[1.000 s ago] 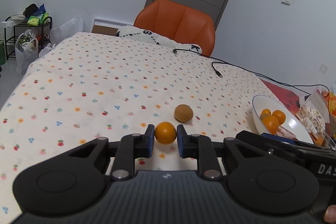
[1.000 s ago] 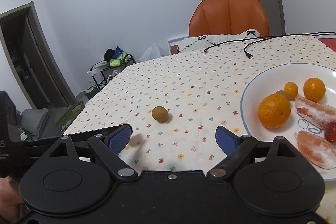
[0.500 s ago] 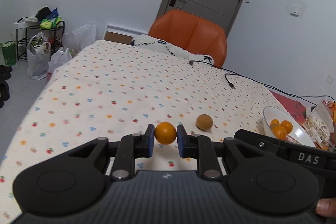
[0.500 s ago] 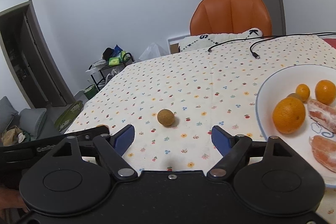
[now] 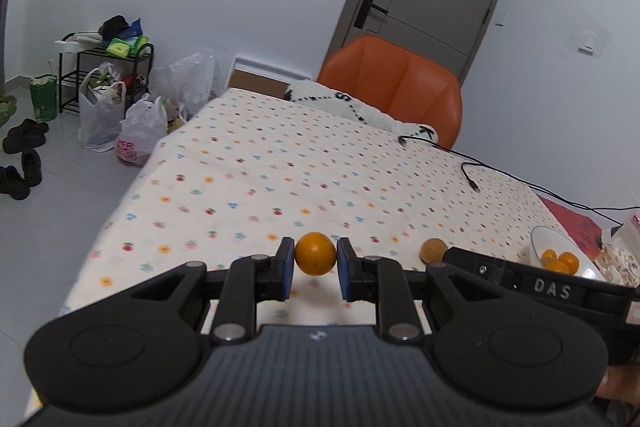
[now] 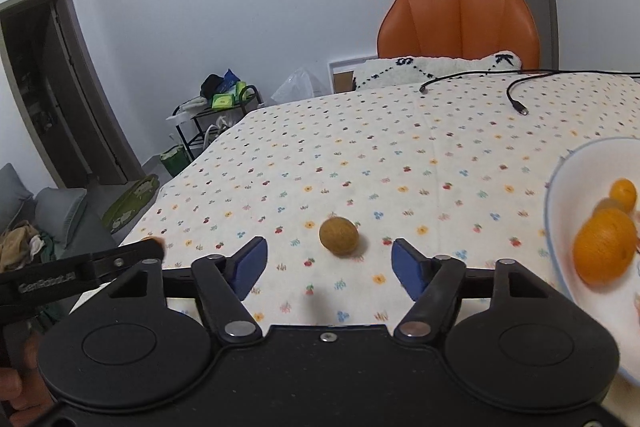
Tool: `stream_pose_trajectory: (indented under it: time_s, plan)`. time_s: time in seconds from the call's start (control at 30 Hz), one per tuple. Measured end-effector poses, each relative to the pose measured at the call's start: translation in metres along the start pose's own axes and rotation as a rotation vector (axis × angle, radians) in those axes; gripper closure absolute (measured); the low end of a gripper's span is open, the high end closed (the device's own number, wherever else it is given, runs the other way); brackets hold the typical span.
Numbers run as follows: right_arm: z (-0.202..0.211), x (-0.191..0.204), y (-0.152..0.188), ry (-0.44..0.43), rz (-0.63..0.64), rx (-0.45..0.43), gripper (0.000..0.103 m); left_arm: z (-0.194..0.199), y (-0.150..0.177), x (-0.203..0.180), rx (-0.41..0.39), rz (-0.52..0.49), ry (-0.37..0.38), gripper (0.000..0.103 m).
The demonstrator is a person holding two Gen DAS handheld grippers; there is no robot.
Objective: Organize fruits
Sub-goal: 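Grasp the small orange with the left tool while the right tool grasps the brown kiwi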
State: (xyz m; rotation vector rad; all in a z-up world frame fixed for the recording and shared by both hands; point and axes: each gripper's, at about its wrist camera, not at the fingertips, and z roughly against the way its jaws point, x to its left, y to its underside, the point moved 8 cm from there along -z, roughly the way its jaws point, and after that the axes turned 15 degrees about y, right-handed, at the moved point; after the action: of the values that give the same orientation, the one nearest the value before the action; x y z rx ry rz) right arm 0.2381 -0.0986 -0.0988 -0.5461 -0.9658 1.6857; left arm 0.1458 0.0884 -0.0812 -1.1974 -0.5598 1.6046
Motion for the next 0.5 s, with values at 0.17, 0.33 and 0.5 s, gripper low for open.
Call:
stream_pose_trajectory:
  time_s: [0.17,0.33,0.5]
  plan:
    - [-0.015,0.003,0.000,0.026,0.000,0.016,0.046,0.006,-0.001,0.011,-0.007,0.012,-0.018,0.082]
    - [-0.025,0.008,0.005,0.045,0.025,0.022,0.056,0.005,0.001,0.017,-0.004,0.022,-0.024,0.082]
    - [-0.031,0.010,0.001,0.052,0.045,0.016,0.079,0.002,0.002,0.017,0.000,0.024,-0.019,0.082]
